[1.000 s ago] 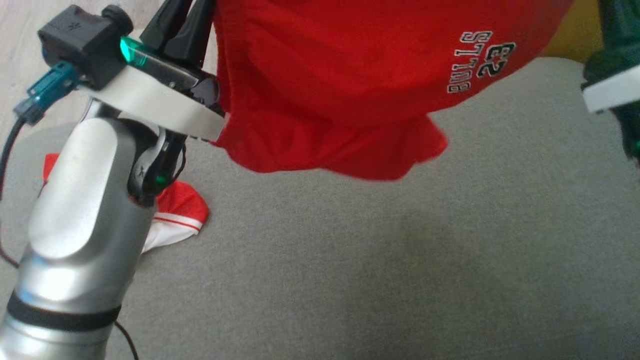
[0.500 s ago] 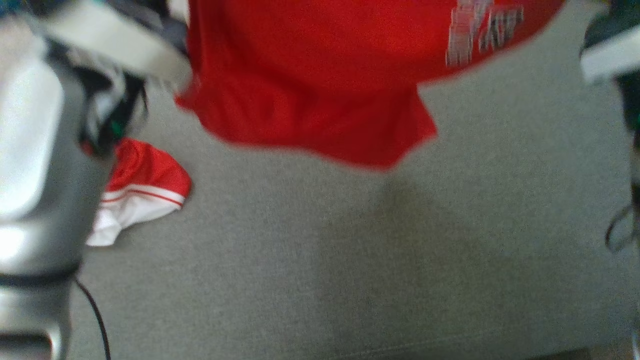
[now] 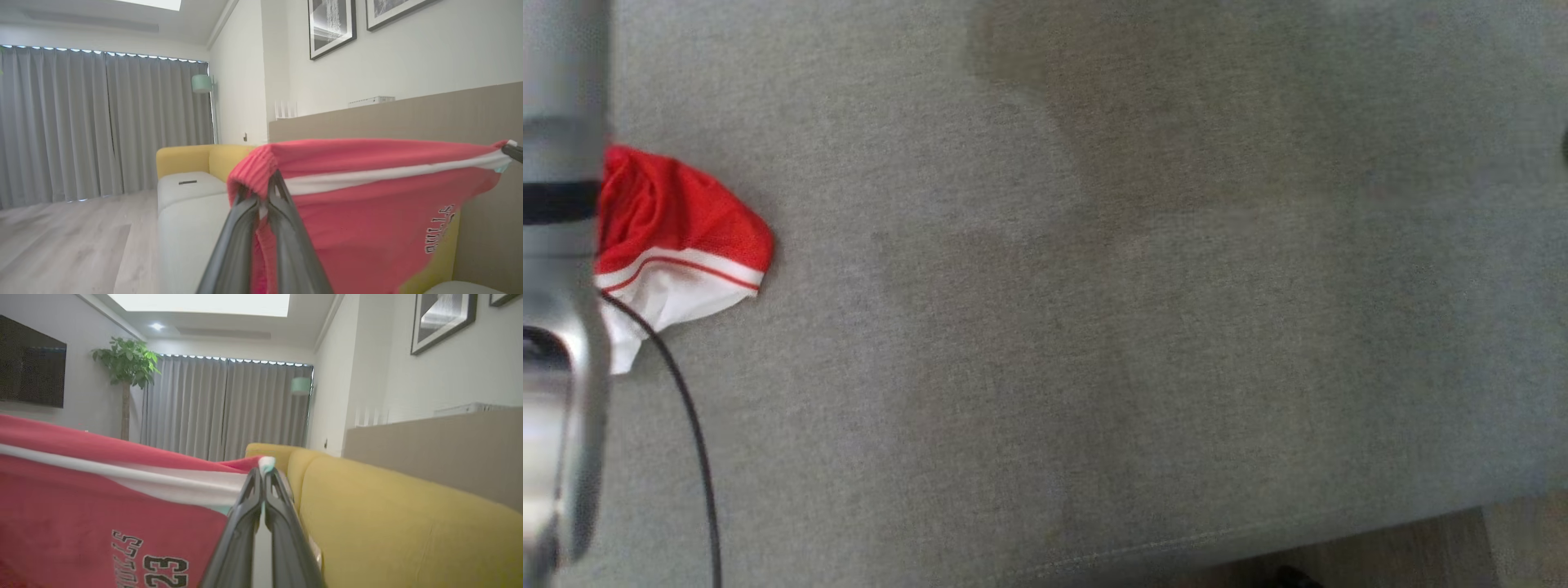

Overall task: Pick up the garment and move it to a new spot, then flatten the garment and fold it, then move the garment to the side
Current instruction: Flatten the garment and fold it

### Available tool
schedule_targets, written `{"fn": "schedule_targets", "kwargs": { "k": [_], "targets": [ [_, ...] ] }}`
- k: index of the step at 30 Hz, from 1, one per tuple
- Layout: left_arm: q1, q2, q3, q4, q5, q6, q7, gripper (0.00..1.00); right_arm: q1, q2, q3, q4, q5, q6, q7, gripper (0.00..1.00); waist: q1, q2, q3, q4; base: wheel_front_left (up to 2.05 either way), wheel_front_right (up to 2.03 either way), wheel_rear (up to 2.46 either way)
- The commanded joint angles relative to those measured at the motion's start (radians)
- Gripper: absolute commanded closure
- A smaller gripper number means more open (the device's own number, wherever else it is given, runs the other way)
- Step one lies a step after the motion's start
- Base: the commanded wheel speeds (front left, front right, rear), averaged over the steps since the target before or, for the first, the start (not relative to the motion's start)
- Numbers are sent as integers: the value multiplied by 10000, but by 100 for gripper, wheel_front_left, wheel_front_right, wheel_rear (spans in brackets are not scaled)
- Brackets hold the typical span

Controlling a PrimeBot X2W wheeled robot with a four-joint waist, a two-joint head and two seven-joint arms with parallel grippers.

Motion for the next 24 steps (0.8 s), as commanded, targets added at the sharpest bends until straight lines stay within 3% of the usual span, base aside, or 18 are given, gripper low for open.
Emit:
{"fn": "schedule_targets", "kwargs": {
  "k": [1, 6, 11, 17, 24],
  "targets": [
    [-237, 496, 342, -102, -74, 13, -101, 100, 16, 96, -62, 3, 110, -11, -104, 100, -4, 1, 29, 78, 0, 0, 0],
    [1013, 123, 141, 191, -215, -37, -207, 100, 1148, 162, 786, 1056, 512, -11, -274, 100, -4, 1, -49, 220, 0, 0, 0],
    [3294, -43, -83, -258, -297, -55, -213, 100, 2493, -108, 1894, 1685, 1374, -11, -145, 100, -4, 1, -426, 363, 0, 0, 0],
    [5556, 78, -817, -807, -496, -58, -214, 100, 3768, -843, 3212, 1577, 2406, -11, 541, 100, -4, 1, -996, 506, 0, 0, 0],
    [7674, 346, -1656, -1441, -500, -60, -215, 100, 5304, -2207, 4912, 446, 3896, -11, 1391, 100, -4, 1, -1831, 603, 0, 0, 0]
  ]
}}
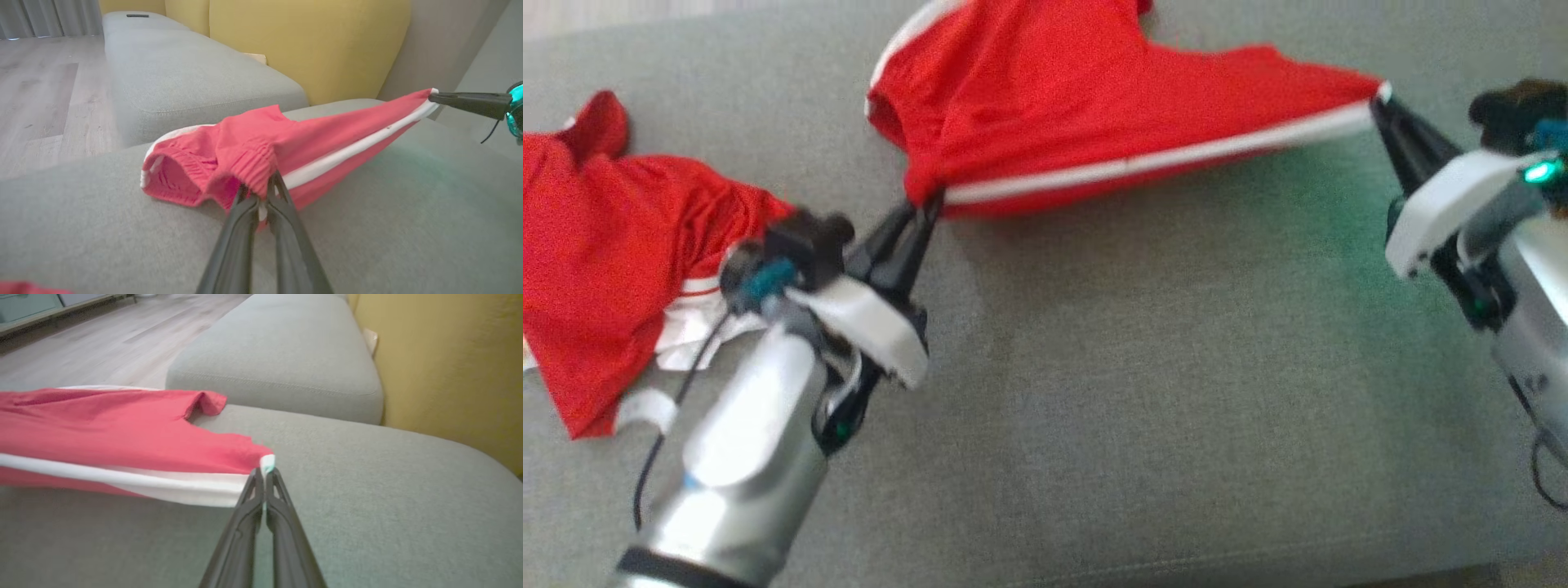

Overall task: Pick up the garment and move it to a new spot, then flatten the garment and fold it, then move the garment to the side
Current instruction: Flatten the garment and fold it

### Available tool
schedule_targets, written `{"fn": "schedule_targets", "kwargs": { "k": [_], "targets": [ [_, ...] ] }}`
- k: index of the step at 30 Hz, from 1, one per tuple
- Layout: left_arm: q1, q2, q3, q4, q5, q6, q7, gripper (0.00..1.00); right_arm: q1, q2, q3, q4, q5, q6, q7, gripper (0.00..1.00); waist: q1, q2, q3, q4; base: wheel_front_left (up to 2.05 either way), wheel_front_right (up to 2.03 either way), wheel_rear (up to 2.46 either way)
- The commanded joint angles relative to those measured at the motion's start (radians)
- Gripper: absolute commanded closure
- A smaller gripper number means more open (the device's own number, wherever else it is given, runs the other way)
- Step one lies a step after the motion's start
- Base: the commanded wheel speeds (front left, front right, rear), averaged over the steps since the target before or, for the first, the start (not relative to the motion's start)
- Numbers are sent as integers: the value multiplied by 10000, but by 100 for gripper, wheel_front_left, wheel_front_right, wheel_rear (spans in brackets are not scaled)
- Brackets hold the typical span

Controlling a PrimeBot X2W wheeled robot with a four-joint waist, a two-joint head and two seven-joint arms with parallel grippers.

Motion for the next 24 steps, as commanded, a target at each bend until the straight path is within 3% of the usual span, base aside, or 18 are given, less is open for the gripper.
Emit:
{"fn": "schedule_targets", "kwargs": {
  "k": [1, 11, 24],
  "targets": [
    [-24, 447, 292, -344, -8, 19, -60, 100, 160, -442, 202, -416, 252, -11, 80, 100, 0, 0, -317, 43, 0, 0, 0],
    [1618, 684, -187, -782, 149, 18, -60, 100, 1447, -1976, 1597, -1993, 1568, -11, 770, 100, 0, 0, -1256, 26, 0, 0, 0],
    [3575, 428, -517, -1738, 251, 30, -60, 100, 3378, -3692, 2212, -3865, 2714, -11, 1692, 100, 0, 0, -2391, -54, 0, 0, 0]
  ]
}}
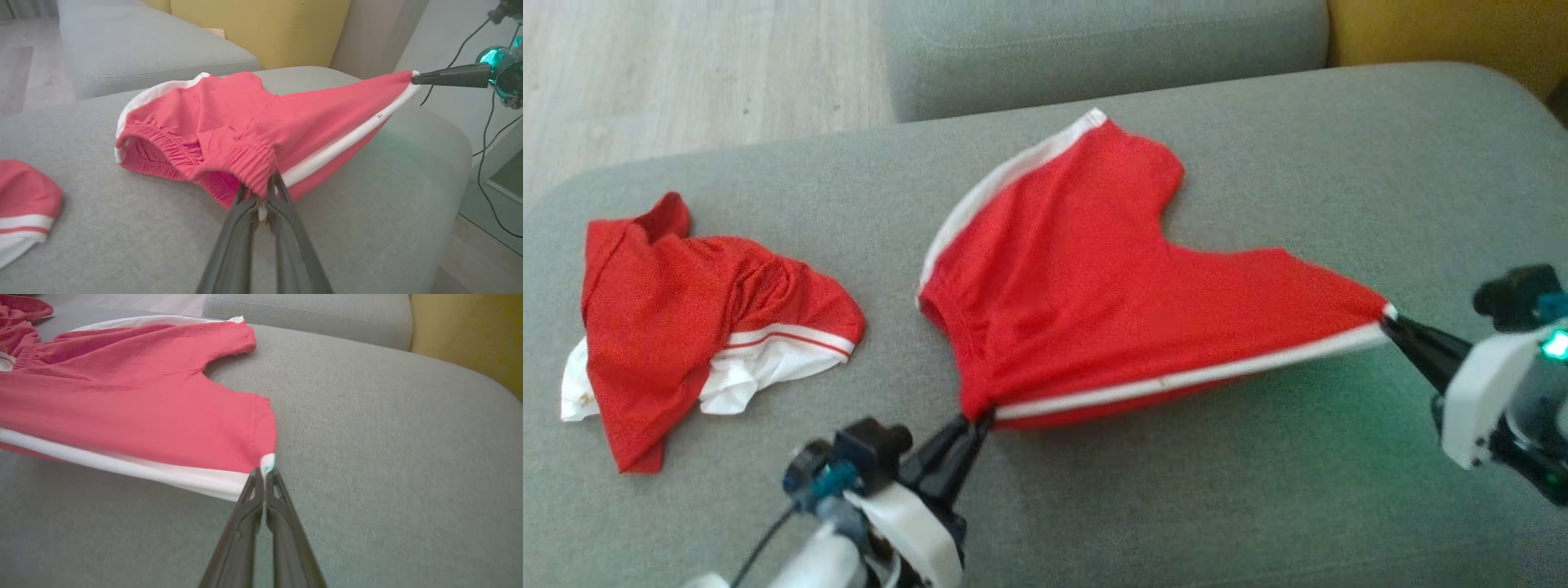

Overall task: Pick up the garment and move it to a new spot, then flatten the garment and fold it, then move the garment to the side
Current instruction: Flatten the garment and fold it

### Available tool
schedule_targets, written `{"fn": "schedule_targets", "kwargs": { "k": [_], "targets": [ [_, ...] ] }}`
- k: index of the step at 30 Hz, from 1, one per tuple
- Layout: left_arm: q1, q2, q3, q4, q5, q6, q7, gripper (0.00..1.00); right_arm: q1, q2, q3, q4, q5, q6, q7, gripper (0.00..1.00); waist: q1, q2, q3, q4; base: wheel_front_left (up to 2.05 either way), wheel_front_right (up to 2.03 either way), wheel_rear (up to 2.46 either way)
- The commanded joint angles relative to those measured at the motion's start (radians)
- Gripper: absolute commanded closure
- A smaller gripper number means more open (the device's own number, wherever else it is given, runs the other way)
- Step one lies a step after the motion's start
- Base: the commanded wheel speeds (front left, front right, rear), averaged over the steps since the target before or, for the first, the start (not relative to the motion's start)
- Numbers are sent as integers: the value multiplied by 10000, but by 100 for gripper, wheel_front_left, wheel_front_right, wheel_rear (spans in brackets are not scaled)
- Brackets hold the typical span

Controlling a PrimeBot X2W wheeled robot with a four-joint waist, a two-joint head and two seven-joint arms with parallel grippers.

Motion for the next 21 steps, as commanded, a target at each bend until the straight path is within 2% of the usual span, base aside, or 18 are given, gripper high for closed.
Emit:
{"fn": "schedule_targets", "kwargs": {
  "k": [1, 5, 8, 14, 21],
  "targets": [
    [-156, 132, 301, -427, 45, 39, -60, 100, 183, -675, -199, -326, 141, -11, 29, 100, 1, 0, -76, 31, 0, 0, 0],
    [41, 103, 226, -823, 0, 123, -43, 100, 526, -1044, -722, -738, 236, -11, 32, 100, 1, 0, -67, 117, 0, 0, 0],
    [-104, 108, 331, -988, -49, 233, 4, 100, 506, -1055, -1124, -903, 37, -11, 80, 100, 1, 0, 81, 237, 0, 0, 0],
    [-836, 27, 657, -1184, -182, 354, 56, 100, -232, -774, -1965, -1027, -736, -11, 309, 100, 1, 0, 767, 673, 0, 0, 0],
    [-2141, -302, 799, -995, -237, 313, 121, 100, -1937, -190, -2474, -809, -1683, -11, 924, 100, 1, 0, 1795, 1383, 0, 0, 0]
  ]
}}
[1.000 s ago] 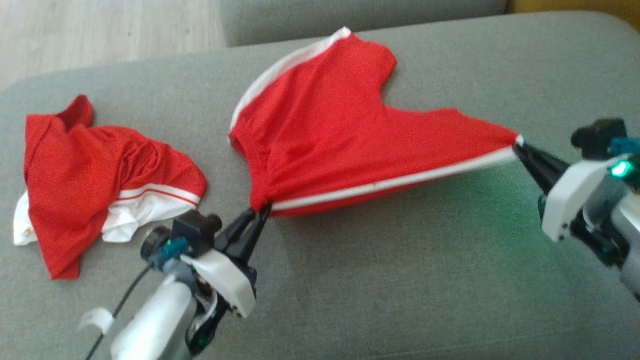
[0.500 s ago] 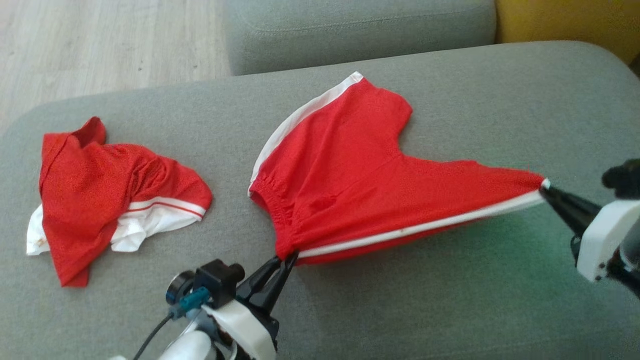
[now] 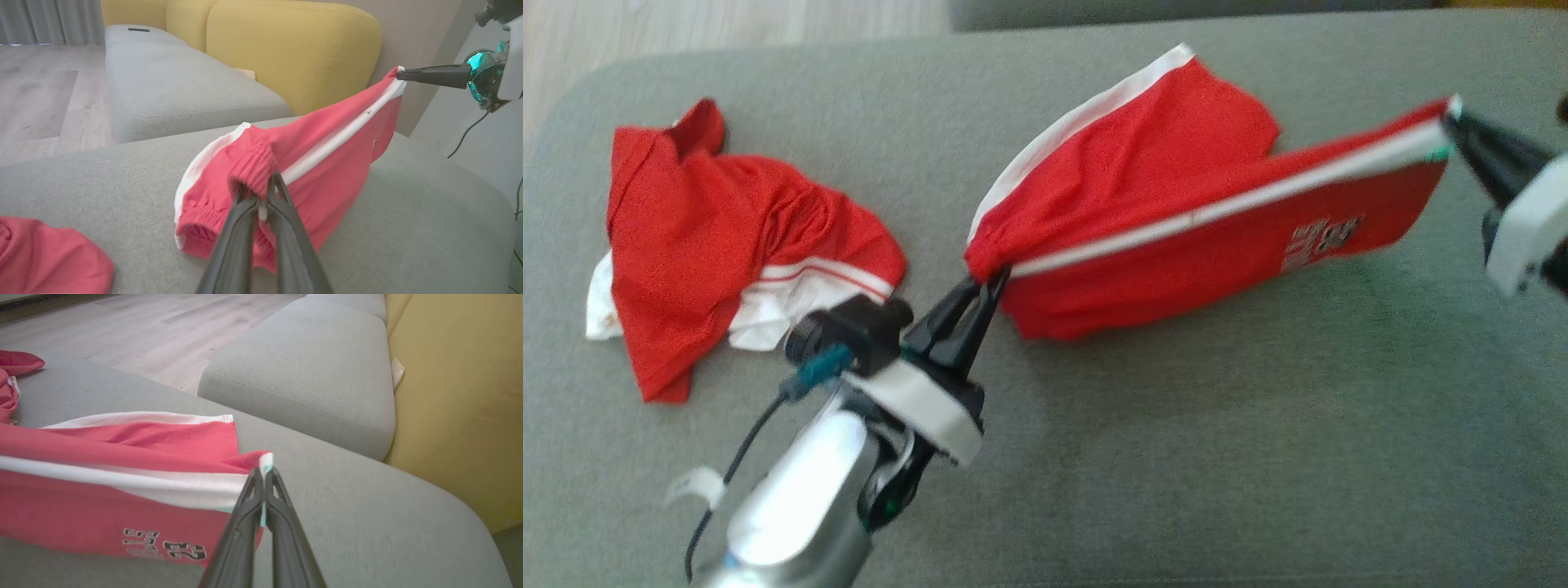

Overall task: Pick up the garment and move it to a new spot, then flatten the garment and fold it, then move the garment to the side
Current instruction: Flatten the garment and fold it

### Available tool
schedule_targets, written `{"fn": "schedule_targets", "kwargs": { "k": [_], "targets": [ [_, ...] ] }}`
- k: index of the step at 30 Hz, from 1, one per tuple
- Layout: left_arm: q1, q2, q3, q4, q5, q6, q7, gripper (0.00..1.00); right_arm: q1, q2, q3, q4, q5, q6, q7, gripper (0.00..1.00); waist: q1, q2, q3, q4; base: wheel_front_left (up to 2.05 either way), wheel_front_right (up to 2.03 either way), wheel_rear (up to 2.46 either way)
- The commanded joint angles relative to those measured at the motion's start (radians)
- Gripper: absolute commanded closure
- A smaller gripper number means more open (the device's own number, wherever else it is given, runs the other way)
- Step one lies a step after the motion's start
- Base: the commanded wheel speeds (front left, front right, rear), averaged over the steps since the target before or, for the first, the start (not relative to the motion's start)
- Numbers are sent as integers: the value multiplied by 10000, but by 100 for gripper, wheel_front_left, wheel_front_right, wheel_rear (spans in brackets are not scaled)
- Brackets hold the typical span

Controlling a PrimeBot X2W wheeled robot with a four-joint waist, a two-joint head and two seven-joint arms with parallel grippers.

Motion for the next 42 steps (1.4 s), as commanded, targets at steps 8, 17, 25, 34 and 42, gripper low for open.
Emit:
{"fn": "schedule_targets", "kwargs": {
  "k": [8, 17, 25, 34, 42],
  "targets": [
    [-1878, -381, 511, 613, -49, -2, -28, 100, -2450, 212, 254, 668, -706, -11, 740, 100, 1, 0, 1630, 1200, 0, 0, 0],
    [-3323, -1116, 548, 2053, -205, -68, -146, 100, -4370, 586, 1210, 2111, -1080, -11, 918, 100, 1, 0, 2739, 1927, 0, 0, 0],
    [-4139, -1387, 373, 2746, -261, -157, -190, 100, -5556, 884, 2025, 3218, -1081, -11, 686, 100, 1, 0, 3351, 2144, 0, 0, 0],
    [-4301, -1451, 556, 2900, -96, -138, -193, 0, -6381, 1504, 2364, 4593, -1197, -11, -346, 0, 1, 0, 3444, 1986, 0, 0, 0],
    [-3933, -1457, 1197, 2604, 173, -16, -194, 0, -6213, 1968, 2105, 5441, -914, -11, -1863, 0, 1, 0, 2826, 1569, 0, 0, 0]
  ]
}}
